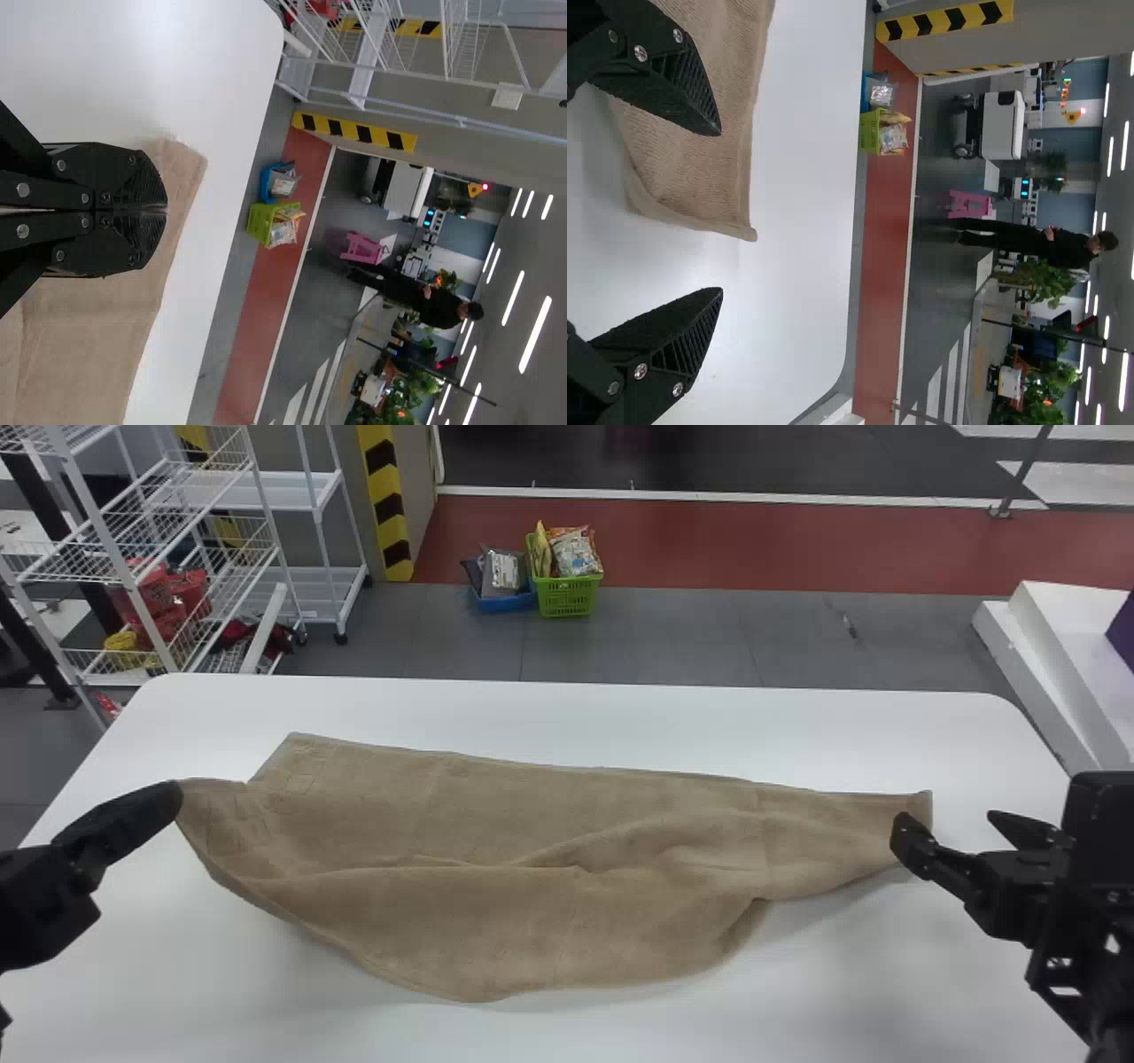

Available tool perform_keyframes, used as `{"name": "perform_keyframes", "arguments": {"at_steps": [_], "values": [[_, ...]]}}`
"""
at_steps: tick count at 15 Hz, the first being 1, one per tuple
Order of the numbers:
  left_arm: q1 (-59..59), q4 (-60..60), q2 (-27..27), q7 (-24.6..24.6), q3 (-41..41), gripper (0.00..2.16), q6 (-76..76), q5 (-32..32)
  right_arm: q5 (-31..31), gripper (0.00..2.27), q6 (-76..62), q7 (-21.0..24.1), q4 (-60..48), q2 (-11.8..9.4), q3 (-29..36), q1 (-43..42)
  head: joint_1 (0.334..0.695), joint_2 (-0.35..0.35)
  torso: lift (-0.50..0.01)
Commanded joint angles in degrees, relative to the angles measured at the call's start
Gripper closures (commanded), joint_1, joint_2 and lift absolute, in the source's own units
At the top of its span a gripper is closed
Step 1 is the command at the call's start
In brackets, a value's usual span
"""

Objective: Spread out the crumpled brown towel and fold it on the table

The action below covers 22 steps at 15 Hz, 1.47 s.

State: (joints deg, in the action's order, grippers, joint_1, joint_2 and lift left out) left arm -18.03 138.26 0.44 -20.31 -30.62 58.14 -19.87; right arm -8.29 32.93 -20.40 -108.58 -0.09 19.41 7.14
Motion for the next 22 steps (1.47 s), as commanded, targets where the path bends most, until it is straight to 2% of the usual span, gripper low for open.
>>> {"name": "perform_keyframes", "arguments": {"at_steps": [1, 4, 5, 6, 7, 8, 10, 13, 15, 18, 20, 22], "values": [[-0.08, -0.18, 0.09, -0.08, 0.04, 1.26, 0.00, 0.62, 0.30, 0.21, 1.13, -0.34, 2.32, 0.14, 0.72, -3.19, 0.695, -0.027, -0.127], [-0.43, -0.18, 0.00, 0.27, 0.12, 1.25, 0.00, 1.06, 1.61, 0.21, 3.77, -1.30, 5.04, 0.14, 1.60, -5.65, 0.695, -0.026, -0.127], [-0.87, -0.09, 0.00, 0.97, 0.21, 1.09, 0.18, 1.06, 1.61, 0.21, 3.77, -1.30, 5.84, 0.09, 1.77, -6.26, 0.695, -0.026, -0.127], [-1.05, 0.08, 0.00, 1.50, 0.21, 0.65, 0.70, 1.33, 1.61, 0.21, 3.77, -1.30, 6.45, 0.00, 1.95, -6.53, 0.695, -0.025, -0.127], [-1.05, 0.26, 0.09, 2.38, 0.39, 0.08, 1.06, 2.73, 1.61, 0.21, 3.77, -1.30, 6.63, -0.18, 2.30, -6.62, 0.695, -0.023, -0.127], [-1.05, 0.17, 0.09, 3.70, 1.00, 0.00, 0.88, 5.11, 1.61, 0.21, 3.77, -1.30, 6.89, -0.35, 2.91, -6.62, 0.695, -0.022, -0.127], [-0.61, -0.01, 0.53, 5.46, 0.39, 0.02, 0.70, 7.74, 1.79, 0.21, 3.95, -1.30, 7.86, -0.88, 3.27, -7.06, 0.695, -0.014, -0.127], [1.59, -1.24, 0.79, 4.40, -1.02, 0.05, 0.88, 7.30, 1.88, 0.21, 3.95, -1.39, 9.88, -1.58, 3.18, -8.64, 0.695, 0.008, -0.127], [5.02, -4.31, 0.79, 0.80, 0.30, 0.07, 1.06, 6.87, 2.14, 0.21, 3.77, -1.83, 9.88, -1.58, 2.56, -8.90, 0.695, 0.010, -0.127], [10.56, -11.17, 1.32, -1.93, 6.54, 0.07, 1.23, 8.10, 2.76, 0.21, 3.77, -3.41, 6.80, -1.49, 2.30, -6.70, 0.695, -0.015, -0.127], [14.42, -16.44, 1.58, -1.93, 11.99, 0.07, 1.06, 11.96, 3.90, 0.21, 3.59, -3.50, 2.76, -1.49, 2.21, -3.98, 0.695, -0.039, -0.127], [16.88, -22.24, 1.41, -1.57, 16.74, 0.07, -6.50, 16.09, 5.66, 0.21, 3.42, -4.21, 0.04, -1.41, 2.47, -1.78, 0.695, -0.076, -0.127]]}}
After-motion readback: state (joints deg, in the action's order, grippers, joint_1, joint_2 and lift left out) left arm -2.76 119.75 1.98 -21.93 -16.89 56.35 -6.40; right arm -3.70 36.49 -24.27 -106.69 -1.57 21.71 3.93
